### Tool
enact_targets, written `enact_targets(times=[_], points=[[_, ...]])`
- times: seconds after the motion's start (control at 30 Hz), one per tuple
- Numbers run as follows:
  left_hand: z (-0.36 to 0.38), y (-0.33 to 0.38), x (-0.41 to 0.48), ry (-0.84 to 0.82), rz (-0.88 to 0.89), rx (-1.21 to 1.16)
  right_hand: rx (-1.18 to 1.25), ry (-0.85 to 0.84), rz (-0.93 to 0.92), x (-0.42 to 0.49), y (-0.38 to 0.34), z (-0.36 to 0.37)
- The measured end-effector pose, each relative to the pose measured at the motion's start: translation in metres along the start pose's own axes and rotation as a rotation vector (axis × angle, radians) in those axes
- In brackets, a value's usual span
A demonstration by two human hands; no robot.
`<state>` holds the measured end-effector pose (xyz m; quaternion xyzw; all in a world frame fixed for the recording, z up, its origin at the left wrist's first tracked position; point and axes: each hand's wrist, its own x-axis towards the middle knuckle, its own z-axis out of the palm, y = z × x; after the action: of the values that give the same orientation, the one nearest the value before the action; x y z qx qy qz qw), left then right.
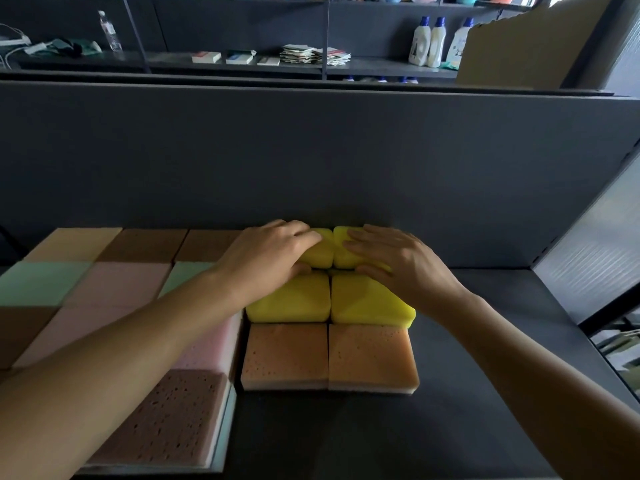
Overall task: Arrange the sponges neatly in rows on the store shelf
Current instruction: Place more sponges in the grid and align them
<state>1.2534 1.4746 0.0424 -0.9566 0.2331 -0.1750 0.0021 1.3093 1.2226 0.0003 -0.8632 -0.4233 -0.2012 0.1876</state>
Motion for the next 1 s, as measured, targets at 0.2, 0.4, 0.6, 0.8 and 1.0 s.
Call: enact_targets(times=[0.2, 0.4, 0.6, 0.8, 1.0], points=[[0.005, -0.002, 0.003, -0.005, -0.039, 0.028, 0.012, 0.03, -0.052, 0.004, -0.005, 0.005], [0.003, -0.007, 0.005, -0.025, 0.024, 0.008, 0.002, -0.045, -0.028, 0.01, -0.008, -0.001], [-0.003, -0.006, 0.002, -0.008, 0.021, 0.055, 0.061, 0.042, -0.081, 0.013, -0.009, 0.002], [0.003, -0.001, 0.001, -0.03, -0.018, 0.13, 0.027, 0.009, -0.114, 0.013, -0.009, 0.005], [0.006, 0.001, 0.003, -0.045, -0.042, 0.068, 0.013, -0.071, -0.082, 0.012, -0.013, -0.001]])
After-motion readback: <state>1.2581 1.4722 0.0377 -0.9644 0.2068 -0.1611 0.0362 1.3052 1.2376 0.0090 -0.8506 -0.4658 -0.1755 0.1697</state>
